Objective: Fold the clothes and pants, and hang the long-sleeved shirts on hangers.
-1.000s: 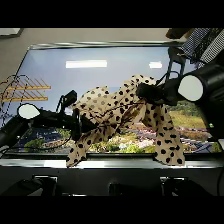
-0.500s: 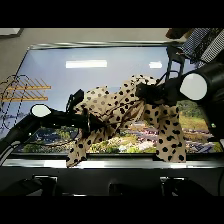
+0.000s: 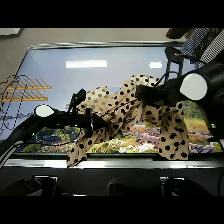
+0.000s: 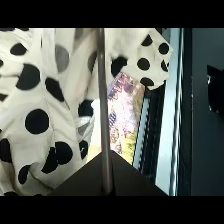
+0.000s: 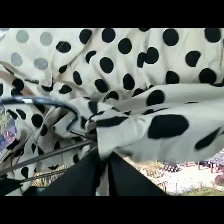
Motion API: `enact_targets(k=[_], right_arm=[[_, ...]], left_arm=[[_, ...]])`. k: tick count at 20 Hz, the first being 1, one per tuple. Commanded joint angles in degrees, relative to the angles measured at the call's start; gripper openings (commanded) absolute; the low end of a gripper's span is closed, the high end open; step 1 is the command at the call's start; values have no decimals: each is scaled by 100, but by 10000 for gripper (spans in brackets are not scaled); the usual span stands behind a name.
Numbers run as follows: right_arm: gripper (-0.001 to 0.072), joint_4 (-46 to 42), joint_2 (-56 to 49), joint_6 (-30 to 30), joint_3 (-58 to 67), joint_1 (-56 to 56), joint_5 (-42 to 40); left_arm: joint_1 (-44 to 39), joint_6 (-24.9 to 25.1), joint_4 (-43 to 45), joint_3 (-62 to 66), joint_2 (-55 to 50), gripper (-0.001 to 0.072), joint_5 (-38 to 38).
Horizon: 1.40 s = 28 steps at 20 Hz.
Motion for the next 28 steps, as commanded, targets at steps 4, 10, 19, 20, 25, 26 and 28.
enact_targets(k=[4,10,19,20,25,26,28], right_arm=[[291,-42,4,-166,4,-2,251],[446,-944,450,-20,114,-9,-33],[546,356,404,-5060,376,-2684,372],[545,393,374,-6472,374,-2660,358],[544,1637,-155,-8786,374,-2601,446],[545,1825,-278,-8990,374,-2601,525],[545,1928,-470,-9296,374,-2601,562]], left_arm=[[-7,26,-149,4,-4,15,103],[-7,26,-149,4,-4,15,103],[-7,22,-149,4,-2,15,101],[-7,22,-146,4,-2,16,101],[-7,22,-133,4,-2,16,98],[-7,22,-133,4,-2,16,98],[-7,22,-133,4,-4,16,98]])
